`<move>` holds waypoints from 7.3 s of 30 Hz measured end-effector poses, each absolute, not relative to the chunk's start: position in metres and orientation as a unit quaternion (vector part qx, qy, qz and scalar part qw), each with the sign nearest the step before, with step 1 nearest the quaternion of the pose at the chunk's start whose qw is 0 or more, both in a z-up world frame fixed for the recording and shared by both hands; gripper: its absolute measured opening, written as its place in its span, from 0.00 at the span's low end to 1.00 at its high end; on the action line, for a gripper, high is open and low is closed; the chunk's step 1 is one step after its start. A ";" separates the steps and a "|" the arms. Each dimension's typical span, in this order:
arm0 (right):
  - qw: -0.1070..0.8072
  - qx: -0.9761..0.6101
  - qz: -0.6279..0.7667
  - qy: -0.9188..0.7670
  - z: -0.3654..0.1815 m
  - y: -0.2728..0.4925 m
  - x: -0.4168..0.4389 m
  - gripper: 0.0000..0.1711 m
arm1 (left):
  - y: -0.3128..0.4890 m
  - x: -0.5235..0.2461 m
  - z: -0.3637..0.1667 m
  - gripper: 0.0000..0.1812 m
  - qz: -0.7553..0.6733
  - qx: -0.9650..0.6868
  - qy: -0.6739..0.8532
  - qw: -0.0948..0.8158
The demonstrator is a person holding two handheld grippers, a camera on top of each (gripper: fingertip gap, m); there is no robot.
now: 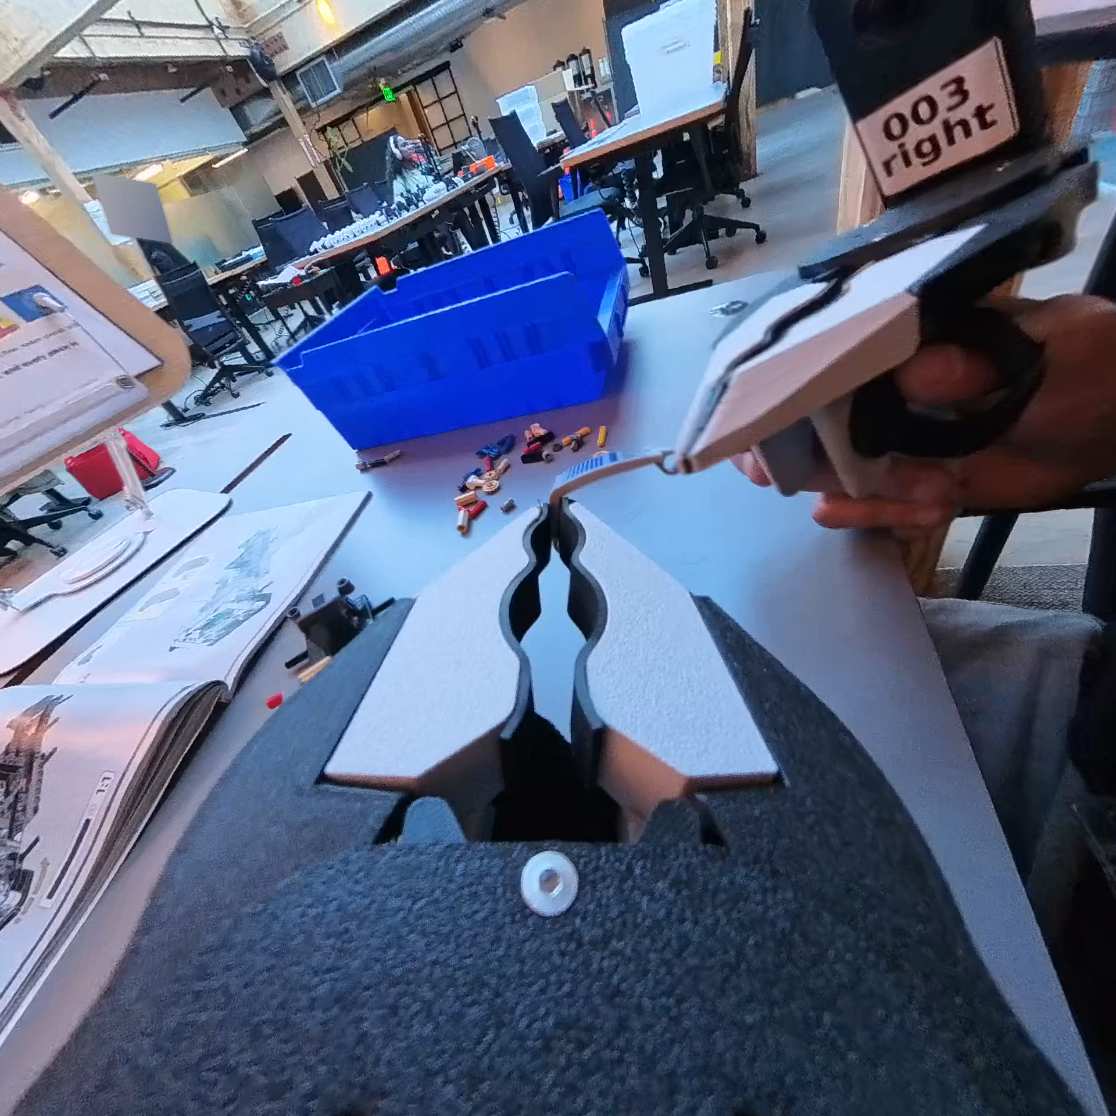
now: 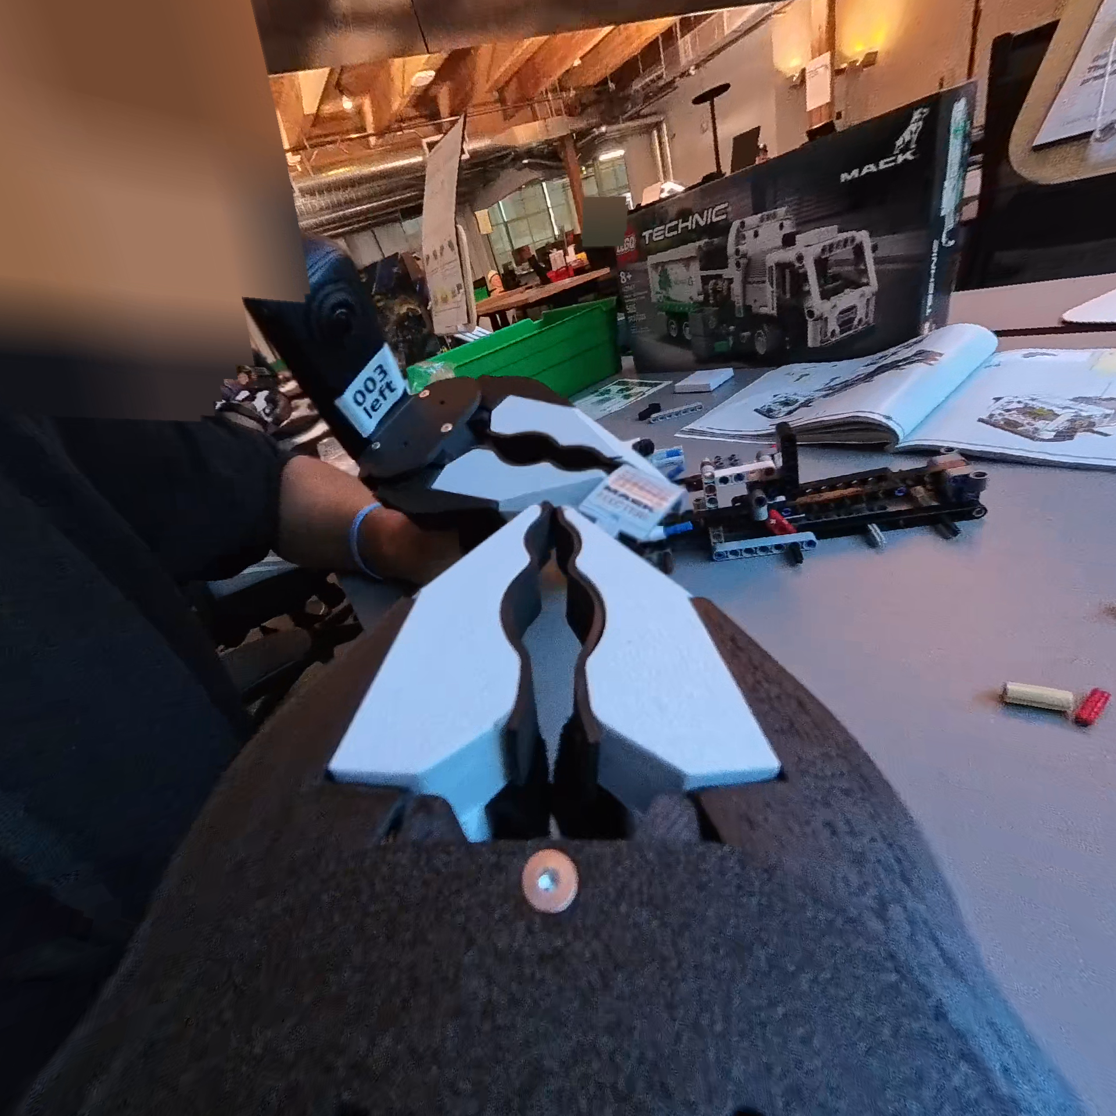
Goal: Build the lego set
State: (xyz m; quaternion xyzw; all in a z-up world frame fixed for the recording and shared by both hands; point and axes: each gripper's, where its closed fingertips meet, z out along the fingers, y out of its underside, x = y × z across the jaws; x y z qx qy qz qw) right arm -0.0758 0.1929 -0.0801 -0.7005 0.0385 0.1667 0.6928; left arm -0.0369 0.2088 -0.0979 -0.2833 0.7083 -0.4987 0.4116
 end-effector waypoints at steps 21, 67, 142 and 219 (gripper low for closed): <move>0.648 -0.751 0.006 0.130 -0.084 0.165 0.046 0.10 | 0.281 -0.014 0.002 0.00 -0.401 -0.290 0.679 0.542; 0.590 -0.787 0.179 -0.018 -0.048 0.305 -0.035 0.20 | 0.329 -0.025 -0.044 0.00 -0.174 -0.195 0.712 0.652; 0.553 -0.830 0.070 0.000 -0.135 0.305 -0.030 0.14 | 0.320 -0.063 -0.147 0.53 -0.338 -0.519 0.671 0.407; 0.545 -0.824 0.153 0.018 -0.136 0.305 -0.036 0.14 | 0.321 -0.062 -0.145 0.52 -0.353 -0.524 0.665 0.398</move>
